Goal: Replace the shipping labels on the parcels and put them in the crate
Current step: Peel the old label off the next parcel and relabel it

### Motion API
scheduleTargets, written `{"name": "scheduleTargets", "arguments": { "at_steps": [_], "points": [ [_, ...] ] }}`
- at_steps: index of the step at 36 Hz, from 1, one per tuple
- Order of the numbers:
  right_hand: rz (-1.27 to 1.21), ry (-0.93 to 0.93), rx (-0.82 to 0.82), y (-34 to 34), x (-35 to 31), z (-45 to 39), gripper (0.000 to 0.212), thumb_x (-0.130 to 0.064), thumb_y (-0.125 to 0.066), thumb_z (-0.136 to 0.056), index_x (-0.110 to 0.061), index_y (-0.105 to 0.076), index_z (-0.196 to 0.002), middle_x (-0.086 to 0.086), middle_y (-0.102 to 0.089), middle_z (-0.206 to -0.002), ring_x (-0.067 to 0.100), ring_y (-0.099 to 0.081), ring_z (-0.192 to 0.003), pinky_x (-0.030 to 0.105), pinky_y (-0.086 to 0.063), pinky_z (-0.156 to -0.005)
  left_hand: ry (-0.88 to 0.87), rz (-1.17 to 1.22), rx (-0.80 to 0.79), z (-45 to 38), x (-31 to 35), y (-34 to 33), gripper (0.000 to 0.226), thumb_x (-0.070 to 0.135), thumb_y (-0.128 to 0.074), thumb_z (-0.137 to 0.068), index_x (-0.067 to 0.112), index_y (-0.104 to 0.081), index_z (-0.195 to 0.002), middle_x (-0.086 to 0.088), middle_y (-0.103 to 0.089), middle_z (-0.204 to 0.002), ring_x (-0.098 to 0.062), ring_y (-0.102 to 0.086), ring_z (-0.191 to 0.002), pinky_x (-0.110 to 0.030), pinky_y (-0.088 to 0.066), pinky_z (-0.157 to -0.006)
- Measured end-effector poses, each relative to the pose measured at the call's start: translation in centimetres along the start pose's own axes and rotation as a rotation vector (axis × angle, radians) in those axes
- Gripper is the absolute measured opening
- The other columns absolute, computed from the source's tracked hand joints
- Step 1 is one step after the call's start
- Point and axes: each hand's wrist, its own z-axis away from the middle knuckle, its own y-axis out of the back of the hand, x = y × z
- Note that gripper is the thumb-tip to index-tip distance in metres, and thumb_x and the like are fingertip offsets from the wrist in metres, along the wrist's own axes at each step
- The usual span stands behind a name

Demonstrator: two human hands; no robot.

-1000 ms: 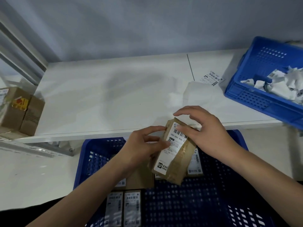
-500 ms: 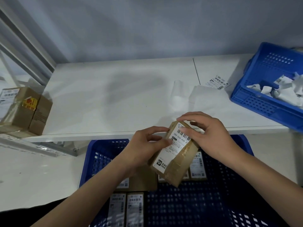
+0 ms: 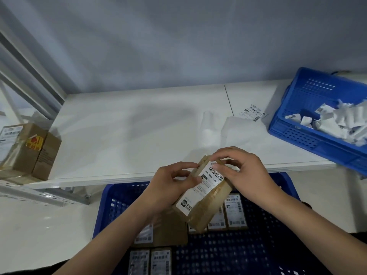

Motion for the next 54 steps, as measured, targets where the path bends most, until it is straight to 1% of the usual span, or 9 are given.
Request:
{"name": "scheduleTargets", "arguments": {
  "at_steps": [4, 8, 12, 19, 27, 33, 43, 49, 54],
  "points": [
    [-0.022, -0.01, 0.002, 0.2, -0.4, -0.1, 0.018, -0.013, -0.073, -0.091, -0.03, -0.076, -0.097, -0.013, -0.071, -0.106, 0.007, -0.066, -0.104, 0.032, -0.053, -0.096, -0.022, -0.021, 0.012, 0.0, 0.3, -0.1, 0.025, 0.025, -0.076, -0.09, 0.041, -0.075, -0.109, 0.008, -0.075, -0.103, -0.014, -0.077, -0.087, -0.038, -0.065, -0.069],
    [-0.013, 0.005, 0.025, 0.4, -0.7, -0.2, 0.019, -0.012, -0.073, -0.09, -0.028, -0.074, -0.099, -0.011, -0.07, -0.106, 0.006, -0.065, -0.103, 0.02, -0.053, -0.09, -0.061, -0.065, 0.026, -0.1, 0.9, -0.2, 0.026, 0.025, -0.077, -0.089, 0.04, -0.074, -0.11, 0.009, -0.075, -0.104, -0.012, -0.076, -0.087, -0.033, -0.064, -0.067],
    [-0.028, 0.008, 0.061, 0.5, -1.2, -0.4, 0.019, -0.01, -0.073, -0.09, -0.027, -0.074, -0.099, -0.013, -0.07, -0.105, 0.002, -0.064, -0.101, 0.015, -0.051, -0.085, -0.076, -0.1, 0.061, -0.3, 1.5, -0.4, 0.026, 0.024, -0.078, -0.088, 0.038, -0.075, -0.11, 0.008, -0.077, -0.104, -0.013, -0.077, -0.086, -0.042, -0.065, -0.074],
    [-0.007, 0.014, 0.098, 0.3, -1.2, -0.5, 0.017, -0.014, -0.073, -0.09, -0.03, -0.073, -0.096, -0.017, -0.069, -0.104, 0.003, -0.064, -0.1, 0.019, -0.053, -0.086, -0.077, -0.072, 0.087, -0.2, 1.7, -0.9, 0.025, 0.021, -0.077, -0.088, 0.031, -0.075, -0.111, 0.009, -0.079, -0.099, -0.014, -0.077, -0.083, -0.037, -0.065, -0.068],
    [0.065, 0.008, 0.052, 0.3, -1.0, -0.6, 0.011, -0.017, -0.07, -0.092, -0.028, -0.071, -0.095, -0.017, -0.068, -0.103, 0.001, -0.062, -0.101, 0.02, -0.054, -0.085, -0.069, -0.105, 0.083, -0.3, 0.7, -1.0, 0.024, 0.026, -0.076, -0.089, 0.037, -0.072, -0.11, 0.007, -0.077, -0.103, -0.014, -0.077, -0.084, -0.036, -0.064, -0.063],
    [0.083, 0.032, 0.033, 0.1, -1.2, -0.5, 0.012, -0.014, -0.069, -0.093, -0.025, -0.064, -0.09, -0.011, -0.064, -0.099, 0.001, -0.06, -0.1, 0.013, -0.051, -0.082, -0.1, -0.154, 0.089, -0.9, 0.3, -0.3, 0.029, 0.027, -0.079, -0.087, 0.036, -0.073, -0.113, 0.005, -0.076, -0.109, -0.016, -0.077, -0.088, -0.046, -0.065, -0.072],
    [0.26, 0.076, 0.015, -0.2, -0.6, -0.5, 0.013, -0.018, -0.069, -0.093, -0.027, -0.061, -0.088, -0.013, -0.052, -0.102, -0.002, -0.054, -0.099, 0.007, -0.042, -0.085, -0.115, -0.278, 0.097, -1.4, -0.5, 0.0, 0.036, 0.034, -0.082, -0.085, 0.041, -0.069, -0.118, 0.007, -0.071, -0.117, -0.016, -0.074, -0.096, -0.038, -0.065, -0.07],
    [0.399, 0.073, -0.01, -0.5, -0.1, -0.3, 0.004, -0.019, -0.066, -0.095, -0.021, -0.063, -0.095, -0.011, -0.046, -0.104, -0.005, -0.049, -0.097, 0.001, -0.033, -0.083, -0.087, -0.328, 0.104, -1.3, -1.3, -1.0, 0.034, 0.038, -0.078, -0.087, 0.038, -0.066, -0.119, 0.01, -0.069, -0.11, -0.009, -0.071, -0.091, -0.032, -0.064, -0.069],
    [0.487, 0.122, -0.002, -1.0, 0.2, 0.0, 0.002, -0.018, -0.063, -0.097, -0.016, -0.062, -0.097, -0.006, -0.046, -0.103, 0.004, -0.048, -0.097, 0.01, -0.039, -0.082, -0.015, -0.288, 0.039, -1.2, -1.6, -1.5, 0.056, 0.043, -0.08, -0.084, 0.041, -0.052, -0.132, 0.01, -0.067, -0.112, -0.006, -0.068, -0.093, -0.029, -0.063, -0.073]
  ]
}}
